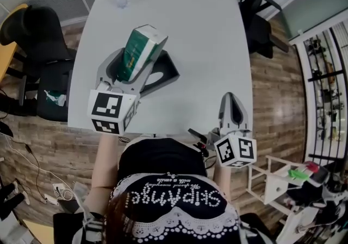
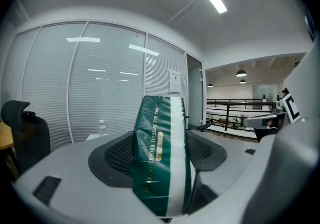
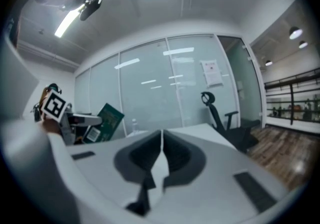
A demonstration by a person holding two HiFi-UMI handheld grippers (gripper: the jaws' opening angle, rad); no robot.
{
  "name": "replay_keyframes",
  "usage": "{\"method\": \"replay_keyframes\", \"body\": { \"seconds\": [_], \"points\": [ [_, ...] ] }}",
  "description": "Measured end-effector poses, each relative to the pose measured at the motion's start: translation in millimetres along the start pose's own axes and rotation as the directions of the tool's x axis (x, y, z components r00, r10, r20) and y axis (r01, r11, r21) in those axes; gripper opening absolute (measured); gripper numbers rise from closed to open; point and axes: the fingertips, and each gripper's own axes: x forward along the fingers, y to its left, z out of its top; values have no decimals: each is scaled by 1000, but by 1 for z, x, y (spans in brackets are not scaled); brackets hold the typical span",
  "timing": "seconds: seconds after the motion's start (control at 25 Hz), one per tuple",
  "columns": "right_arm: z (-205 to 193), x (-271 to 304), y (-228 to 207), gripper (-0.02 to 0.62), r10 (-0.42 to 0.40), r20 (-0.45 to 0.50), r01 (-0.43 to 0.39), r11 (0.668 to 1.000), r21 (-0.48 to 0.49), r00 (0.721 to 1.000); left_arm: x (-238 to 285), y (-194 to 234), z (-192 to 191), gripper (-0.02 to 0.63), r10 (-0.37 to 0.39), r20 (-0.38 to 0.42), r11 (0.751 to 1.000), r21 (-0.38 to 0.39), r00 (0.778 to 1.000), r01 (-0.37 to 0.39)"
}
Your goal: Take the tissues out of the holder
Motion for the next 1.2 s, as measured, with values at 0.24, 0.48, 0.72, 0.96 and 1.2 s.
{"method": "replay_keyframes", "body": {
  "seconds": [0.24,0.48,0.72,0.96,1.2],
  "points": [
    [10,5,10,35,21,28,-21,1000,2,999,-23,5,9,344,33,73,999,-12,997,-32],
    [14,7,14,35,35,30,-34,999,-5,999,-51,14,12,344,83,122,995,-64,989,-76],
    [21,17,23,35,46,29,-46,999,-18,999,-72,34,9,344,146,135,985,-112,980,-131],
    [22,18,26,35,52,20,-51,998,-22,998,-90,41,-1,344,180,128,976,-149,975,-161],
    [26,17,28,35,53,21,-52,998,-21,998,-97,36,-7,344,182,128,974,-161,975,-161]
  ]
}}
